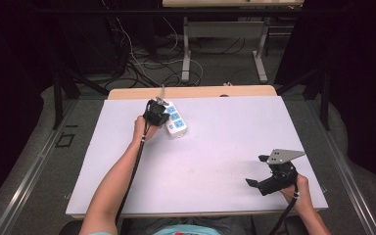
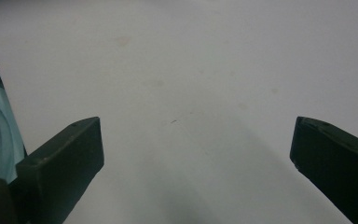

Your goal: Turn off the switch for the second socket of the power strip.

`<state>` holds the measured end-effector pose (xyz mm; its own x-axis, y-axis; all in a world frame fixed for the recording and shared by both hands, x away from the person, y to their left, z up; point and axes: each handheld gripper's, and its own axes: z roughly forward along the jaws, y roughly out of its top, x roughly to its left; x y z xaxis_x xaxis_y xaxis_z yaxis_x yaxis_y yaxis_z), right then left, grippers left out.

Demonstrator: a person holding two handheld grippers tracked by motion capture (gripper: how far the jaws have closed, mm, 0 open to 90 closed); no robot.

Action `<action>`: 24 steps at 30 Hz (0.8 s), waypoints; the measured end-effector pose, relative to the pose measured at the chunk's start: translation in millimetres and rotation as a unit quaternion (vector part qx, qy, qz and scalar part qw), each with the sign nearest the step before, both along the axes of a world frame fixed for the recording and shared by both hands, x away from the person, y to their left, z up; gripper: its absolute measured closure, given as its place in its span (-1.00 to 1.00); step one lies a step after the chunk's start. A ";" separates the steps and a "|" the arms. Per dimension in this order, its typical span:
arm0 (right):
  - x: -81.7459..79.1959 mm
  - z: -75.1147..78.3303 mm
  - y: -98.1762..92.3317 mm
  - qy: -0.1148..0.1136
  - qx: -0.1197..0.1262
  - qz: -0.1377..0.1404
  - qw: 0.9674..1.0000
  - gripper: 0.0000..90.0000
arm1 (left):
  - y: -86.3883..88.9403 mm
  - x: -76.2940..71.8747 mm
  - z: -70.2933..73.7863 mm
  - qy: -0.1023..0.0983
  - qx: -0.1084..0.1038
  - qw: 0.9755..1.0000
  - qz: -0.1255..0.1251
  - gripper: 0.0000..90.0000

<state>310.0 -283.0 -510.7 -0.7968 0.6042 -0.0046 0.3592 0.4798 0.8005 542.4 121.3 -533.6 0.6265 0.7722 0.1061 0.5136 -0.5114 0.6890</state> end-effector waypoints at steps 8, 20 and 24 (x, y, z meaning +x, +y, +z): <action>-0.1 -0.1 0.0 -0.001 0.000 -0.001 1.000 -0.95 | -1.4 -0.3 0.1 -0.004 0.004 1.000 -0.001 1.00; -0.8 0.7 1.1 -0.003 -0.003 0.000 1.000 -0.95 | -3.5 -0.6 0.2 -0.010 0.012 1.000 0.000 1.00; 0.4 0.3 0.5 -0.004 -0.003 0.000 1.000 -0.95 | -6.4 -0.2 -0.1 -0.016 0.019 1.000 -0.001 1.00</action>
<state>310.4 -282.5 -510.4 -0.7972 0.6036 -0.0145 0.3520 0.4841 0.8011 542.2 114.9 -533.7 0.6235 0.7662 0.1554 0.4910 -0.5384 0.6849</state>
